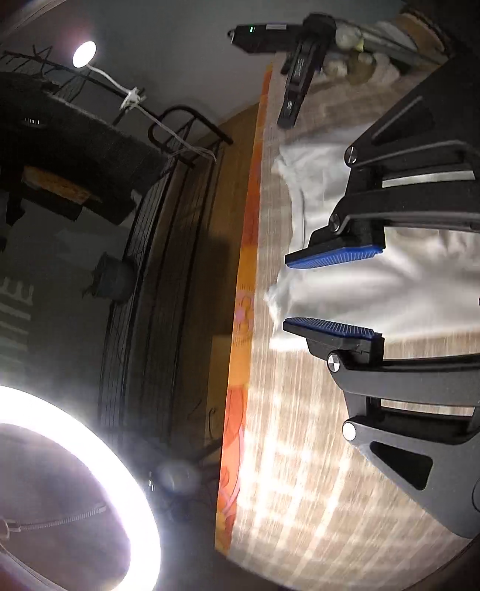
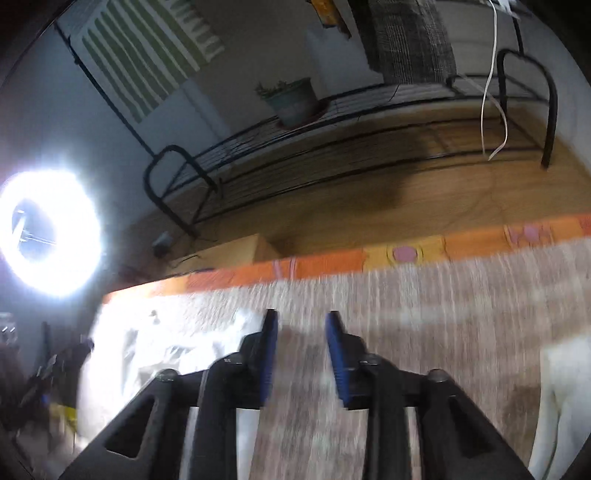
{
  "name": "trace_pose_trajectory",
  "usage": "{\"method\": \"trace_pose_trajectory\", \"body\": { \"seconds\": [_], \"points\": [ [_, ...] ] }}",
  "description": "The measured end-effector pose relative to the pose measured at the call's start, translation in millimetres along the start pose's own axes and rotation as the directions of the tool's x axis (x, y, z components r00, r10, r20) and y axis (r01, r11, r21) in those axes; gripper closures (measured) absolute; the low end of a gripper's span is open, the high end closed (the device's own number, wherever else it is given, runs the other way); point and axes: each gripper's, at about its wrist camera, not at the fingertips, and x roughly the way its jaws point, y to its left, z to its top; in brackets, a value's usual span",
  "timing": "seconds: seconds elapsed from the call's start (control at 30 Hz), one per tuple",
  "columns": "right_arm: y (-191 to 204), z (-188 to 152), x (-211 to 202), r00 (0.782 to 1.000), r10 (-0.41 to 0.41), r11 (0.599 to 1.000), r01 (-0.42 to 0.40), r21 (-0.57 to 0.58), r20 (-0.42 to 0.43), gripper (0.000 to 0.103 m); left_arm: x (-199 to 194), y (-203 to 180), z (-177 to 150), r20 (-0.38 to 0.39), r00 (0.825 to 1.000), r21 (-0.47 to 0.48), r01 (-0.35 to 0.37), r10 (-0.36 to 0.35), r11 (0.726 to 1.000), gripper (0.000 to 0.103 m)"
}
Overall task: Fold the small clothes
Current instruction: 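Grasp the collar edge of the folded shirt with left tool and right tool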
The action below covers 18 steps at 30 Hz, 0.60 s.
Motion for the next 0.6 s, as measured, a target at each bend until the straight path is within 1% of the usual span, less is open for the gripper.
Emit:
{"method": "trace_pose_trajectory", "body": {
  "seconds": [0.03, 0.07, 0.13, 0.17, 0.2, 0.27, 0.3, 0.33, 0.37, 0.4, 0.43, 0.47, 0.5, 0.53, 0.57, 0.6],
  "points": [
    [-4, -5, -2, 0.999, 0.032, 0.999, -0.032, 0.007, -0.016, 0.071, 5, 20, 2, -0.019, 0.999, -0.039, -0.028, 0.027, 0.999, 0.076],
    [-6, -9, -3, 0.998, 0.051, 0.999, -0.05, 0.011, -0.026, 0.071, 12, 34, 3, -0.037, 0.999, -0.077, -0.026, 0.023, 0.997, 0.076],
    [-9, -15, -1, 0.996, 0.083, 0.996, -0.082, 0.023, -0.041, 0.071, 31, 56, 0, -0.105, 0.994, -0.155, 0.012, -0.028, 0.988, 0.076],
    [-9, -16, 1, 0.994, 0.098, 0.995, -0.096, 0.035, -0.045, 0.071, 40, 62, -2, -0.123, 0.991, -0.186, 0.023, -0.047, 0.982, 0.076],
    [-10, -17, 4, 0.993, 0.105, 0.994, -0.103, 0.044, -0.048, 0.069, 44, 64, -4, -0.125, 0.99, -0.196, 0.036, -0.062, 0.98, 0.076],
    [-8, -17, 12, 0.991, 0.126, 0.99, -0.123, 0.067, -0.051, 0.067, 58, 60, -5, -0.126, 0.988, -0.193, 0.058, -0.084, 0.979, 0.076],
    [-7, -15, 15, 0.989, 0.137, 0.988, -0.134, 0.072, -0.046, 0.064, 63, 57, -4, -0.146, 0.986, -0.187, 0.057, -0.085, 0.981, 0.076],
    [-5, -15, 17, 0.988, 0.149, 0.986, -0.146, 0.077, -0.043, 0.061, 67, 52, -3, -0.137, 0.988, -0.175, 0.046, -0.071, 0.983, 0.076],
    [-3, -13, 21, 0.987, 0.158, 0.984, -0.155, 0.084, -0.039, 0.061, 68, 48, -1, -0.124, 0.99, -0.165, 0.042, -0.063, 0.985, 0.076],
    [-2, -13, 23, 0.986, 0.161, 0.984, -0.157, 0.087, -0.038, 0.061, 72, 43, 2, -0.131, 0.989, -0.156, 0.048, -0.069, 0.987, 0.076],
    [1, -12, 26, 0.986, 0.163, 0.983, -0.16, 0.086, -0.034, 0.061, 74, 40, 5, -0.128, 0.989, -0.146, 0.051, -0.07, 0.988, 0.079],
    [6, -12, 28, 0.987, 0.156, 0.985, -0.153, 0.073, -0.033, 0.061, 77, 35, 7, -0.14, 0.987, -0.133, 0.064, -0.083, 0.989, 0.093],
    [11, -12, 30, 0.989, 0.147, 0.988, -0.146, 0.056, -0.03, 0.066, 81, 30, 9, -0.151, 0.985, -0.118, 0.067, -0.085, 0.991, 0.099],
    [15, -12, 33, 0.99, 0.137, 0.99, -0.136, 0.038, -0.038, 0.077, 83, 26, 11, -0.152, 0.986, -0.095, 0.061, -0.075, 0.994, 0.1],
    [20, -12, 36, 0.992, 0.119, 0.993, -0.118, 0.023, -0.05, 0.083, 82, 22, 11, -0.143, 0.988, -0.072, 0.049, -0.059, 0.996, 0.101],
    [23, -11, 37, 0.994, 0.095, 0.995, -0.095, 0.011, -0.05, 0.097, 81, 20, 11, -0.137, 0.989, -0.069, 0.051, -0.06, 0.996, 0.102]
  ]
}}
